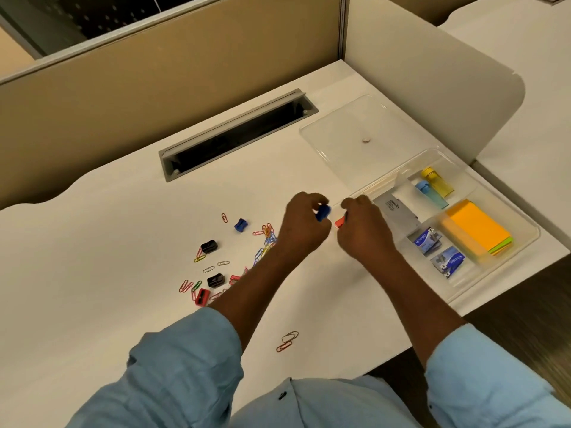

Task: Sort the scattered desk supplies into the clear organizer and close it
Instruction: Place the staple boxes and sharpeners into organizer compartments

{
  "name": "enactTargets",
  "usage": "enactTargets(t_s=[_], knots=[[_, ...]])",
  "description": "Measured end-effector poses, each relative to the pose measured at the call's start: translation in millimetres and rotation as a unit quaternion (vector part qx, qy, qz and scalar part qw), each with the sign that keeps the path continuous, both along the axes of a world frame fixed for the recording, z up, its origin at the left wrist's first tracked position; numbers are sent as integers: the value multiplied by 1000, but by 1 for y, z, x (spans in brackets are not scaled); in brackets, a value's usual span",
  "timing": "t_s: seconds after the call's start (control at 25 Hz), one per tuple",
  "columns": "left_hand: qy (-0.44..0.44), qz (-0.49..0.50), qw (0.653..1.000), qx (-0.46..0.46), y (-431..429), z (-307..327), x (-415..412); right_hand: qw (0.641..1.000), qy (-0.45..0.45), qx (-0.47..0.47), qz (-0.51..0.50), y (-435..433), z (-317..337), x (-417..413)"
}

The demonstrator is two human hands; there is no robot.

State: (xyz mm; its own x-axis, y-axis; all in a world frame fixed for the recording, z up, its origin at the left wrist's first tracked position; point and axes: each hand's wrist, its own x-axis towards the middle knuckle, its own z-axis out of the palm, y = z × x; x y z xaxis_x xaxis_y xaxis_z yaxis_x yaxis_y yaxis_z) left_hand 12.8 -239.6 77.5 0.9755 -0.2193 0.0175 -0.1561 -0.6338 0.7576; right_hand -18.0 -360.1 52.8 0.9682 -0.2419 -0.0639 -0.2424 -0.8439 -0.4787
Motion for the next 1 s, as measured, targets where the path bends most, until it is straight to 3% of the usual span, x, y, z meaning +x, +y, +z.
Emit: enactTargets(t_s=[0.24, 0.36, 0.76, 1.0], knots=[[43, -113, 975, 188, -40, -10, -7, 998, 65, -16, -21, -33, -10, -11], [47, -145, 962, 227, -44, -15, -5, 997, 69, -22, -26, -32, -17, -13], [-22, -152, 973, 171, -26, -19, -12, 994, 92, -46, -44, -20, -15, -13], [7, -11, 993, 115, 52, -16, -7, 997, -70, -23, 38, 36, 6, -18]])
